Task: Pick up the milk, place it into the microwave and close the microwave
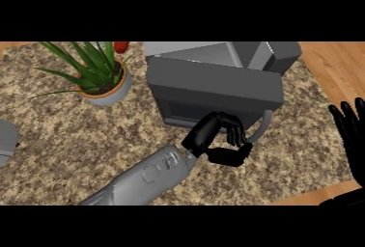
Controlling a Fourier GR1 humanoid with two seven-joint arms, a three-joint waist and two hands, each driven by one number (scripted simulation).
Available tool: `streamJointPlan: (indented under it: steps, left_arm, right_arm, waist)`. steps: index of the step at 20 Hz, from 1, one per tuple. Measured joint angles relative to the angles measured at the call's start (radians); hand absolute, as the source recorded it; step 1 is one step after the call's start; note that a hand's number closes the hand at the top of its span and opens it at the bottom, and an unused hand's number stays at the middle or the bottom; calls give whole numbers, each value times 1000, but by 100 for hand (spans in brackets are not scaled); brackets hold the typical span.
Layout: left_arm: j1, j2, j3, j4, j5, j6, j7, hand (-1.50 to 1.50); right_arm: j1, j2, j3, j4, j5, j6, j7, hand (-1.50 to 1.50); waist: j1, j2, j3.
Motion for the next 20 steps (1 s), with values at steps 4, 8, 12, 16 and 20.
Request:
streamJointPlan:
  steps: [4, 8, 12, 16, 20]
  left_arm:
    - [-69, -3, 21, 27, 58, 21, -24, 150]
    - [-130, -3, 41, 65, 105, 39, -38, 150]
    - [-189, -3, 59, 107, 143, 50, -50, 150]
    - [-245, -3, 76, 146, 175, 61, -58, 150]
    - [-293, 2, 95, 186, 206, 70, -63, 150]
  right_arm:
    - [-20, -18, 4, -29, -21, 21, 18, -150]
    - [-41, -36, -4, -50, -50, 29, 42, -150]
    - [-59, -56, -3, -61, -76, 46, 68, -150]
    - [-78, -74, -3, -75, -103, 59, 93, -150]
    - [-97, -95, -5, -86, -127, 71, 116, -150]
  waist:
    - [-42, 7, 1]
    - [-80, 15, 1]
    - [-108, 26, 3]
    - [-135, 33, 4]
    - [-156, 40, 4]
